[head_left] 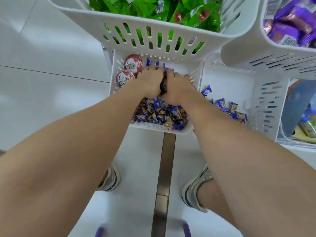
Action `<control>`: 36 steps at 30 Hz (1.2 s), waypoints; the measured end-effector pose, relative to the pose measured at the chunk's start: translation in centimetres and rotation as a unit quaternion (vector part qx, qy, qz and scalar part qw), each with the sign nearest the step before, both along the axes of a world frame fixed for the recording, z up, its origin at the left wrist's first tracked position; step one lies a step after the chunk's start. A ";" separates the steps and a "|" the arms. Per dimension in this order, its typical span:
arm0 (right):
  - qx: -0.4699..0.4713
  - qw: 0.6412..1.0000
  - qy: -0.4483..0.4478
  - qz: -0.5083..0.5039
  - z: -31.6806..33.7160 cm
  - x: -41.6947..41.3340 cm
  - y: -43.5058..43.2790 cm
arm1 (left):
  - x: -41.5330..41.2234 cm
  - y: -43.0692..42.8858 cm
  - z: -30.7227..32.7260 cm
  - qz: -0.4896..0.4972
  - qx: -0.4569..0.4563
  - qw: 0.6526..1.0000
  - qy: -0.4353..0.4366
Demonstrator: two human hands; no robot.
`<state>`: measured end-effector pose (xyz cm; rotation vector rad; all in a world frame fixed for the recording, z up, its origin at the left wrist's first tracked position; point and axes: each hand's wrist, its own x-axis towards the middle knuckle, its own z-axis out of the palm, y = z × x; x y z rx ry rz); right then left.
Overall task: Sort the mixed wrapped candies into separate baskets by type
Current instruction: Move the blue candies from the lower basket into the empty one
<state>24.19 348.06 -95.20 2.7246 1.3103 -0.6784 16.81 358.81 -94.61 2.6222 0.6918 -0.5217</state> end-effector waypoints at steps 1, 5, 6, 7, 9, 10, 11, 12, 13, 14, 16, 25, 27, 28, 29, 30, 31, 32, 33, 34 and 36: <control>0.007 1.000 0.015 -0.001 0.2 0.0 -0.2 | -0.2 -0.1 -0.1 -0.013 0.004 1.000 -0.025; 0.054 0.994 0.064 -0.072 1.4 -0.5 -1.2 | -1.2 -1.5 -0.4 -0.039 -0.070 0.991 -0.112; 0.061 0.992 0.064 -0.090 1.6 -0.6 -1.4 | -1.6 -1.6 -0.4 -0.013 -0.115 0.987 -0.114; 0.067 0.990 0.061 -0.108 1.9 -0.8 -1.6 | -2.1 -1.7 -0.2 0.007 -0.151 0.981 -0.124; 0.076 0.987 0.050 -0.131 2.1 -1.1 -2.0 | -3.3 -2.1 0.3 0.020 -0.198 0.968 -0.150; 0.076 0.987 0.053 -0.131 2.2 -1.2 -2.1 | -3.8 -2.5 0.6 0.025 -0.202 0.964 -0.174; 0.070 0.989 0.062 -0.117 2.5 -1.3 -2.1 | -4.3 -3.0 0.7 0.039 -0.192 0.960 -0.202; 0.056 0.991 0.075 -0.091 2.6 -1.1 -2.0 | -4.8 -3.7 0.8 0.063 -0.175 0.954 -0.235; 0.043 0.993 0.089 -0.061 2.8 -0.8 -1.9 | -5.4 -4.4 0.8 0.094 -0.149 0.948 -0.264; 0.032 0.994 0.103 -0.032 3.0 -0.5 -1.8 | -6.0 -5.1 0.7 0.126 -0.117 0.942 -0.287; 0.013 0.992 0.123 0.006 2.8 0.2 -1.6 | -7.0 -6.0 0.2 0.174 -0.050 0.938 -0.295; -0.016 0.991 -0.071 0.115 0.8 -2.7 -2.0 | -9.0 -5.3 0.0 0.138 -0.115 0.973 -0.146; 0.009 0.992 -0.067 0.109 1.7 -2.4 -2.1 | -8.9 -5.0 0.3 0.138 -0.141 0.969 -0.146; 0.025 0.993 -0.067 0.098 2.1 -2.4 -2.1 | -8.8 -5.0 0.3 0.148 -0.152 0.965 -0.153; 0.045 0.993 -0.071 0.087 2.6 -2.3 -2.3 | -8.8 -5.0 0.2 0.158 -0.164 0.961 -0.160; 0.067 0.992 -0.078 0.076 3.0 -2.3 -2.6 | -8.8 -5.0 0.1 0.161 -0.172 0.957 -0.168; 0.090 0.990 -0.084 0.064 3.4 -2.4 -2.9 | -8.7 -5.0 -0.2 0.160 -0.174 0.956 -0.172; 0.112 0.989 -0.087 0.051 4.0 -2.5 -3.3 | -8.5 -5.0 -0.4 0.152 -0.169 0.959 -0.172; 0.136 0.986 -0.087 0.034 4.5 -2.7 -3.7 | -8.3 -5.1 -0.5 0.144 -0.163 0.961 -0.172; 0.163 0.983 -0.087 0.015 5.0 -2.9 -4.3 | -8.1 -5.3 -0.6 0.136 -0.161 0.962 -0.172; 0.239 0.966 -0.095 -0.023 5.6 -3.2 -5.7 | -7.7 -5.8 -0.4 0.131 -0.158 0.964 -0.170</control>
